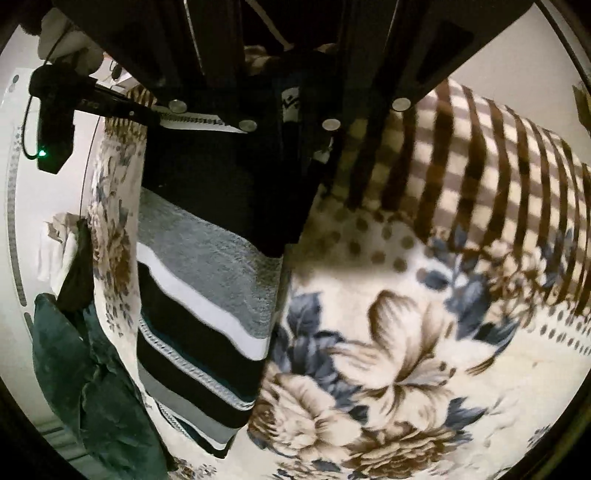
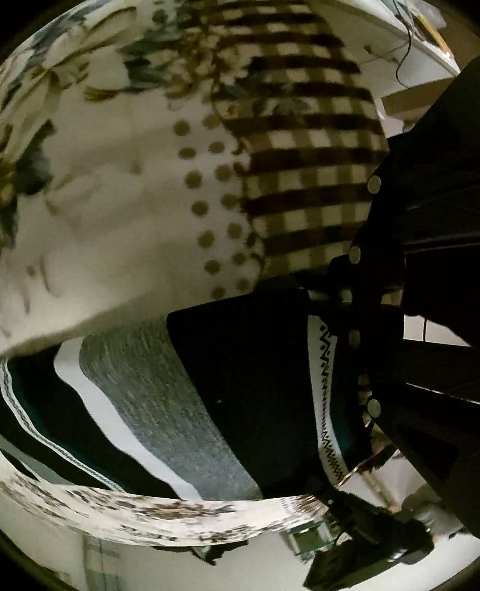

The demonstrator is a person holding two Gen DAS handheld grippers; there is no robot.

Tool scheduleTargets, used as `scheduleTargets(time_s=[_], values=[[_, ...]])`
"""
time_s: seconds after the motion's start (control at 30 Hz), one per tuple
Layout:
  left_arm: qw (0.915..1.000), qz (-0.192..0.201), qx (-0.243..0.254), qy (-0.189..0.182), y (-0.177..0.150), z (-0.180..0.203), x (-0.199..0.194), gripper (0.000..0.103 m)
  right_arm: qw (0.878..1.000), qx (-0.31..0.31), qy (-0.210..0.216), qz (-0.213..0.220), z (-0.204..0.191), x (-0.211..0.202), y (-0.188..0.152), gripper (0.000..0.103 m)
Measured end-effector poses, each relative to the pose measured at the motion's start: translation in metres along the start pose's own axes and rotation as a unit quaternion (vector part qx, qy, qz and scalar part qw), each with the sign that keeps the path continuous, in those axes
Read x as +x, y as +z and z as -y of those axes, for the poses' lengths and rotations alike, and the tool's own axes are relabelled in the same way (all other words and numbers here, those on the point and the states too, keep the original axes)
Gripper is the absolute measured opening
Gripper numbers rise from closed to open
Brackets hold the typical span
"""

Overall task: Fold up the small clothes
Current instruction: 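Grasp the folded sweater edge with both tools and fold it over again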

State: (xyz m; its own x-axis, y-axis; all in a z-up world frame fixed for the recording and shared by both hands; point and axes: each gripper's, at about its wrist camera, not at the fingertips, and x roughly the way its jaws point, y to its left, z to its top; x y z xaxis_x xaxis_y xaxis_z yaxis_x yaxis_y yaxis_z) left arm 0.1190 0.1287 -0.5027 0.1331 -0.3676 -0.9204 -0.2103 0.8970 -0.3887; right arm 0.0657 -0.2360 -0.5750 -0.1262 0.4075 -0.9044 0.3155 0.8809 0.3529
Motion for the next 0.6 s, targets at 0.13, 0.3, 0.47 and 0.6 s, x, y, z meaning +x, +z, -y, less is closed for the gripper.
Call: scheduleTargets(time_s=[0.13,0.3,0.47,0.6], values=[[0.9994,-0.031,-0.015,0.01,-0.013,-0.024,0.033,0.004,1.0,0.002,-0.023,-0.014,-0.003,0.023,-0.001,0.005],[0.997,-0.056,-0.041,-0.032,-0.009,-0.034,0.049,0.012,0.998,0.026,0.015,-0.048,0.006,0.046,0.013,0.013],[0.9948,-0.043,-0.043,-0.082,-0.013,-0.04,0.035,0.066,0.994,0.038,0.093,-0.049,0.029,0.033,0.009,0.062],[0.9906,-0.073,-0.04,-0.109,-0.015,-0.041,0.058,0.066,0.988,0.042,0.132,-0.062,0.041,0.047,0.009,0.063]])
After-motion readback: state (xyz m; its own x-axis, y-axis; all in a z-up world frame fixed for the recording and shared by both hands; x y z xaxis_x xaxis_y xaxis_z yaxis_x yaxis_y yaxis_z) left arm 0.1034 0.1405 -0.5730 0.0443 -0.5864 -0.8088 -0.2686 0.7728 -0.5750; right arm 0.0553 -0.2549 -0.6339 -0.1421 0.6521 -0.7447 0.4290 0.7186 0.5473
